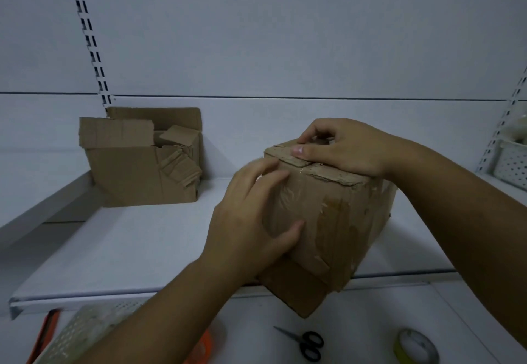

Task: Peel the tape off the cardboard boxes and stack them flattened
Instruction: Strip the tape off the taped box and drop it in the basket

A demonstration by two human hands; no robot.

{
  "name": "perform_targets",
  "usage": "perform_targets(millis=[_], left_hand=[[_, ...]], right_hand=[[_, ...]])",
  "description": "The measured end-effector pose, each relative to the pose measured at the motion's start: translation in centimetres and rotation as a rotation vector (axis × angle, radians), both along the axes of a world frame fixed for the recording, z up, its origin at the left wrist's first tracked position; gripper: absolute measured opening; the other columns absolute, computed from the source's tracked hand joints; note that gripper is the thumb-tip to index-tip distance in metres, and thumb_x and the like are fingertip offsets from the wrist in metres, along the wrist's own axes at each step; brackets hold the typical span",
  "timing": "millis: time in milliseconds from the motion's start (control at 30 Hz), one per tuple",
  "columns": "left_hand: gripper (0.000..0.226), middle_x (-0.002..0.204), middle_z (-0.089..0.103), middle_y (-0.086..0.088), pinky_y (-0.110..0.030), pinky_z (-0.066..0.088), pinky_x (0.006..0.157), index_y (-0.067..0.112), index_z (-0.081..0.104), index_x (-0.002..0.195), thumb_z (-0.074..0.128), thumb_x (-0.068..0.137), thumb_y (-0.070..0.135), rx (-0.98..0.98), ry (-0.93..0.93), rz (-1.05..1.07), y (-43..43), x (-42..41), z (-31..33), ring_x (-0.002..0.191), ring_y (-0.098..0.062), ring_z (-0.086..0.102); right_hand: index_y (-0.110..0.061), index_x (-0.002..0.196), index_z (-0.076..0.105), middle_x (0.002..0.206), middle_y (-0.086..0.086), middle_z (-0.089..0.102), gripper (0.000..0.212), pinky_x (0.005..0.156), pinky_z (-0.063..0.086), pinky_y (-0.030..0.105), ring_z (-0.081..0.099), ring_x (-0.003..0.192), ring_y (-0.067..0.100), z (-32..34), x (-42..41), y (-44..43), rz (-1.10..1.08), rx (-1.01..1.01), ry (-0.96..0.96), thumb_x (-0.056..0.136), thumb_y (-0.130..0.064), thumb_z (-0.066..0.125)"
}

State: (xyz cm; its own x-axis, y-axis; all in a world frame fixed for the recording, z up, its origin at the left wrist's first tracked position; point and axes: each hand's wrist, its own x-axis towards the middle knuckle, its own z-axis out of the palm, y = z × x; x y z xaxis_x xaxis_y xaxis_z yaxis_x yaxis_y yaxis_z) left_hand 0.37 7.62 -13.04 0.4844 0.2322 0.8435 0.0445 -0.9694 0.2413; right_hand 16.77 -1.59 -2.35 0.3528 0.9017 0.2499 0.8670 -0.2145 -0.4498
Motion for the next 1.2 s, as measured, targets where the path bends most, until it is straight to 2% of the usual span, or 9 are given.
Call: perform_targets(millis=[133, 233, 433, 600, 833, 900, 1000, 1100, 1200], left_hand=[[0.075, 0.148, 0.031, 0.005, -0.015, 0.018, 0.11, 0.022, 0.038, 0.136, 0.066, 0.07, 0.042, 0.044, 0.162, -0.152, 0.9, 0.1, 1.8, 0.142, -0.012, 0.019], [0.075, 0.143, 0.031, 0.012, -0.013, 0.02, 0.111, 0.027, 0.034, 0.135, 0.067, 0.069, 0.039, 0.049, 0.168, -0.219, 1.1, 0.3, 2.3, 0.138, -0.008, 0.025], [0.069, 0.137, 0.038, 0.01, -0.016, 0.026, 0.11, 0.017, 0.044, 0.132, 0.066, 0.068, 0.031, 0.04, 0.081, -0.203, 0.7, 0.8, 1.8, 0.133, -0.007, 0.032], [0.068, 0.14, 0.038, 0.007, -0.019, 0.027, 0.111, 0.018, 0.043, 0.132, 0.067, 0.069, 0.01, -0.037, 0.023, -0.2, 0.5, 1.1, 1.2, 0.136, -0.011, 0.032], [0.075, 0.146, 0.035, 0.005, -0.019, 0.024, 0.112, 0.022, 0.036, 0.136, 0.068, 0.069, 0.034, -0.053, 0.095, -0.244, 0.9, 0.8, 0.9, 0.14, -0.01, 0.025], [0.071, 0.144, 0.037, 0.007, -0.02, 0.025, 0.111, 0.021, 0.039, 0.134, 0.067, 0.07, 0.032, -0.061, 0.066, -0.248, 0.8, 0.9, 0.9, 0.139, -0.01, 0.027], [0.068, 0.14, 0.038, 0.01, -0.021, 0.027, 0.111, 0.022, 0.041, 0.132, 0.067, 0.07, 0.03, -0.057, 0.045, -0.236, 1.0, 1.0, 0.7, 0.137, -0.008, 0.029], [0.066, 0.138, 0.041, 0.007, -0.023, 0.028, 0.111, 0.019, 0.043, 0.131, 0.066, 0.07, 0.025, -0.052, 0.025, -0.225, 0.9, 1.3, 0.6, 0.136, -0.01, 0.032], [0.065, 0.141, 0.042, 0.004, -0.024, 0.031, 0.11, 0.019, 0.044, 0.132, 0.064, 0.07, 0.021, -0.107, 0.019, -0.251, 0.8, 1.3, 0.5, 0.138, -0.01, 0.03]], right_hand=[[-0.034, 0.103, 0.061, 0.103, -0.017, 0.06, 0.041, 0.079, 0.04, 0.025, 0.054, 0.098, 0.002, 0.0, -0.1, 0.0, 0.008, 0.008, -0.015, 0.075, -0.063, 0.053], [-0.034, 0.102, 0.061, 0.103, -0.016, 0.06, 0.038, 0.08, 0.041, 0.025, 0.054, 0.098, 0.003, 0.0, -0.1, -0.1, 0.011, 0.006, -0.018, 0.077, -0.061, 0.054], [-0.034, 0.102, 0.061, 0.106, -0.014, 0.062, 0.04, 0.089, 0.043, 0.03, 0.055, 0.099, 0.005, 0.0, -0.2, 0.0, 0.01, -0.002, -0.012, 0.075, -0.062, 0.054], [-0.034, 0.103, 0.061, 0.107, -0.013, 0.061, 0.041, 0.087, 0.042, 0.03, 0.054, 0.099, 0.006, 0.0, -0.2, -0.1, 0.012, -0.003, -0.029, 0.076, -0.063, 0.053], [-0.034, 0.101, 0.064, 0.107, -0.013, 0.063, 0.04, 0.086, 0.042, 0.03, 0.055, 0.1, 0.007, -0.1, -0.3, 0.0, -0.002, 0.016, -0.078, 0.077, -0.062, 0.052], [-0.032, 0.094, 0.068, 0.107, -0.014, 0.065, 0.033, 0.085, 0.04, 0.029, 0.055, 0.1, 0.006, -0.4, -0.5, -0.2, -0.035, 0.145, -0.108, 0.079, -0.057, 0.053], [-0.03, 0.081, 0.071, 0.102, -0.018, 0.068, 0.019, 0.089, 0.045, 0.031, 0.059, 0.097, 0.001, -0.9, -0.9, -1.2, -0.032, 0.413, -0.008, 0.082, -0.045, 0.058], [-0.031, 0.074, 0.072, 0.084, -0.019, 0.071, 0.016, 0.082, 0.052, 0.031, 0.064, 0.084, 0.0, -1.1, -1.1, -2.0, 0.036, 0.367, 0.051, 0.076, -0.043, 0.062], [-0.028, 0.075, 0.073, 0.083, -0.015, 0.072, 0.02, 0.082, 0.053, 0.035, 0.064, 0.082, 0.002, -0.9, -1.0, -2.0, 0.038, 0.295, 0.045, 0.076, -0.044, 0.062]])
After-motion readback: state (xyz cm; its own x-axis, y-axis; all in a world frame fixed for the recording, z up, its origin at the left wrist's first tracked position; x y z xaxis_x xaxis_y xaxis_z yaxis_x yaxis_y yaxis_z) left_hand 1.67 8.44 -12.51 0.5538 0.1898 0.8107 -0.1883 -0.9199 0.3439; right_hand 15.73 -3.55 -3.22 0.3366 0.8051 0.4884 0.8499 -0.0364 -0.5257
